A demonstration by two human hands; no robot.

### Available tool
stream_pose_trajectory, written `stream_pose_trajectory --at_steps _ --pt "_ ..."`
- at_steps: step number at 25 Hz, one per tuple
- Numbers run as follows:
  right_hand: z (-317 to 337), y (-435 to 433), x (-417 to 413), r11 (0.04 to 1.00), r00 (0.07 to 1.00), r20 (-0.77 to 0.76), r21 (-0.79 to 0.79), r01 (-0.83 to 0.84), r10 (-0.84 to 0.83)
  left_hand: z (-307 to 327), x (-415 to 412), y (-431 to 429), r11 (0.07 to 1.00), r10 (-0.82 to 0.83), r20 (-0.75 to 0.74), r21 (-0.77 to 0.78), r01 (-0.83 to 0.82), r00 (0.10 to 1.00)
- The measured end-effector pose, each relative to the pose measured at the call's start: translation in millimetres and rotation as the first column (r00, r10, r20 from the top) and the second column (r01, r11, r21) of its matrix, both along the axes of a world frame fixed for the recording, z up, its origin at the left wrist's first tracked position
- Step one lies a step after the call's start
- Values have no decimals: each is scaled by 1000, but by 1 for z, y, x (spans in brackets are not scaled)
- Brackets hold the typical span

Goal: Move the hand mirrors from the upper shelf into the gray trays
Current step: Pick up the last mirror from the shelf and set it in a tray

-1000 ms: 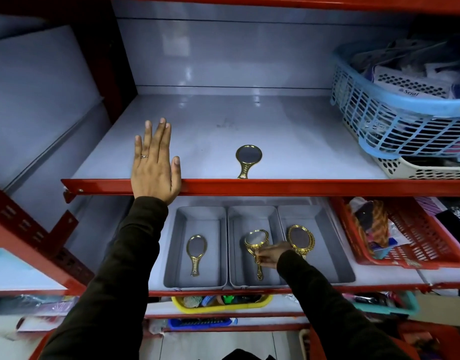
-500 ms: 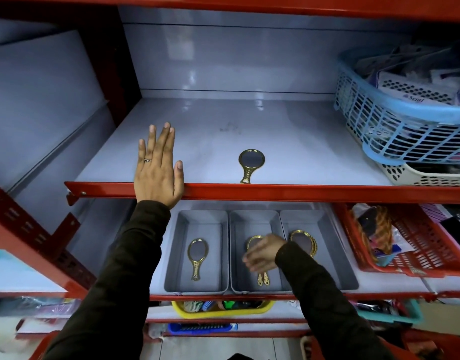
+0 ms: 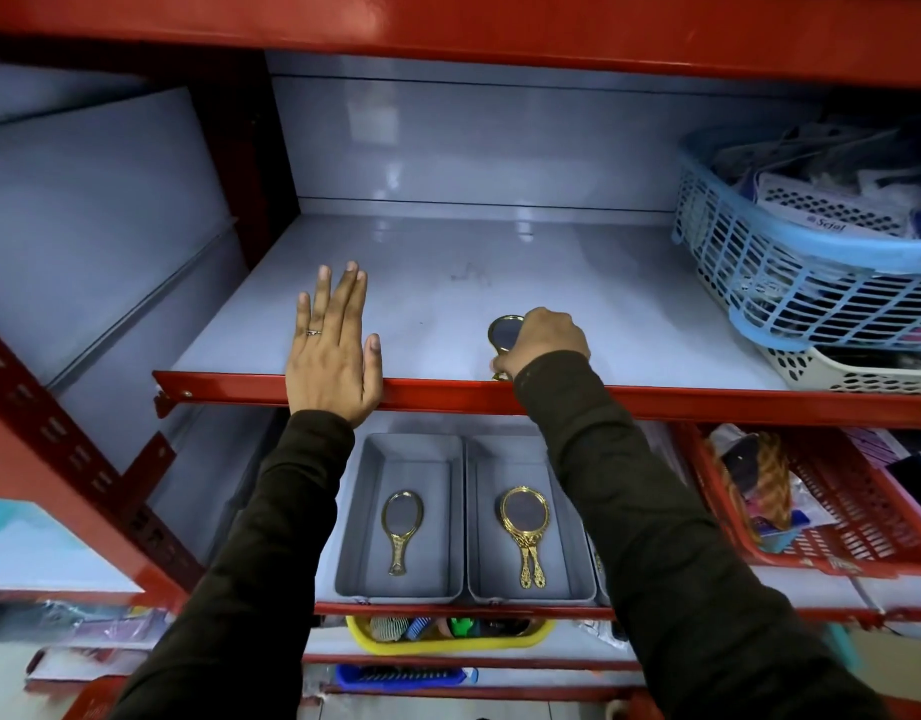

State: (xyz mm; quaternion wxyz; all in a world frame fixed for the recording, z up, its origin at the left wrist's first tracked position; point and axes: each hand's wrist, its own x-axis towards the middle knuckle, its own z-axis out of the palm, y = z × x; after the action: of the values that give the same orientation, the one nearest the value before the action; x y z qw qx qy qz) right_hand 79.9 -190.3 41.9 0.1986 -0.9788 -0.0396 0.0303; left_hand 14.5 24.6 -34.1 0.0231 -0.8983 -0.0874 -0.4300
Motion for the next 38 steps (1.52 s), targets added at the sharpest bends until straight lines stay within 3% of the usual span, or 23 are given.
stream_pose_trajectory --at_steps 3,7,9,11,15,17,19,21,22,26,31,34,38 --pt "-4 5 10 998 1000 3 68 12 -12 1 0 0 1000 -4 4 -3 4 1000" --pt "1 -6 25 966 979 -204 255 45 9 2 0 -1 1000 -7 -5 0 7 1000" --pt "5 -13 24 865 939 -335 493 99 83 2 -1 0 1000 -8 -8 -5 7 1000" --pt "10 -21 14 723 909 -371 679 127 190 1 -2 -1 1000 -5 -14 -5 5 1000" --pt "9 -42 -10 563 813 -335 826 11 476 1 -3 -3 1000 -1 -17 -8 1 1000" --pt "-8 -48 -25 579 694 -395 815 -38 602 2 -3 -2 1000 -5 -16 -8 5 1000" --pt "-40 -45 -42 663 522 -538 745 -75 662 2 -3 -2 1000 -3 -16 -7 3 1000" --pt "-85 -35 -59 742 386 -669 667 -67 635 1 -3 -2 1000 10 -16 -3 -10 1000" --pt "-109 -27 -66 770 363 -714 638 -15 598 0 -3 -2 1000 15 -18 0 -15 1000" --pt "-195 18 -76 801 436 -825 512 309 359 1 -1 0 1000 -2 0 6 2 1000" --pt "-255 64 -71 789 558 -820 424 444 126 -1 2 2 1000 -16 4 12 16 1000" --pt "-269 66 -65 758 557 -826 419 499 89 -2 4 5 999 -23 -2 26 23 1000" --pt "-268 53 -63 709 553 -813 497 500 180 -2 4 5 1000 -25 -23 12 25 999"
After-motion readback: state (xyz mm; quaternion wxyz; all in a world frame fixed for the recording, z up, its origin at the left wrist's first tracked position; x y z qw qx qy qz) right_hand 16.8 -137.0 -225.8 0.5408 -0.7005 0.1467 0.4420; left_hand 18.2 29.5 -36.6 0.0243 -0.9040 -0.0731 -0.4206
